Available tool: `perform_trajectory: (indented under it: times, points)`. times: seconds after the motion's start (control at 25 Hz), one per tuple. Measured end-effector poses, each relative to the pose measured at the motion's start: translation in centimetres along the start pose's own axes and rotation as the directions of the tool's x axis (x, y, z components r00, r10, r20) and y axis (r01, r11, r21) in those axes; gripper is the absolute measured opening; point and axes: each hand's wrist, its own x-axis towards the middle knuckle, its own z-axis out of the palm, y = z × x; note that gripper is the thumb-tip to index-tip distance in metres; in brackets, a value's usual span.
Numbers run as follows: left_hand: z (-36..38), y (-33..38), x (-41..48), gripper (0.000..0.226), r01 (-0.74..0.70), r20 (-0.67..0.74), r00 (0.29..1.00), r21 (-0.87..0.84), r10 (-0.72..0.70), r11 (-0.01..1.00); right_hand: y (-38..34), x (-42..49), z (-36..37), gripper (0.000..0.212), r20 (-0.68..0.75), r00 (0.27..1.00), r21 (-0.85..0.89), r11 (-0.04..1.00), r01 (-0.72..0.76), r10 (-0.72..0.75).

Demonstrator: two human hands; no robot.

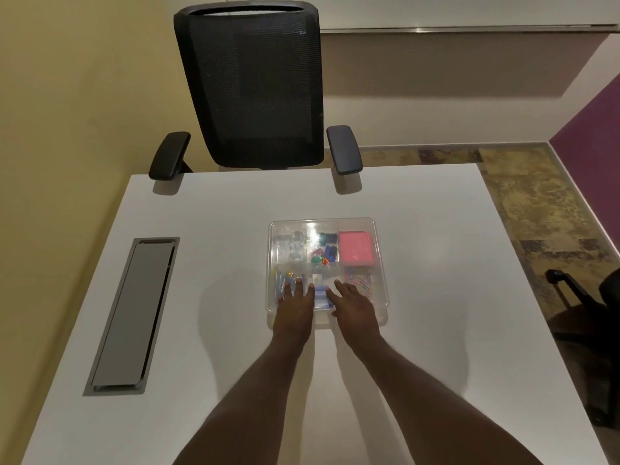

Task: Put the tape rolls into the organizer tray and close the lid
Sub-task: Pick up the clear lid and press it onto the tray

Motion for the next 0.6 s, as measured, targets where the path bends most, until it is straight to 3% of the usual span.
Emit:
perform_trajectory:
  times: [0.44, 0.6]
  points:
    - [-0.8, -0.7, 4.0, 0.073, -0.055, -0.029, 0.998, 0.097, 0.058, 0.994, 0.3, 4.0, -2.2, 0.053, -0.001, 1.0, 0.009, 1.0, 0.009, -0.009]
    - [-1.0, 0.4, 2.4, 0.07, -0.027, -0.065, 0.997, 0.055, 0.03, 0.998, -0.2, 2.3, -3.0, 0.058, -0.135, 0.987, -0.056, 0.995, 0.084, -0.09]
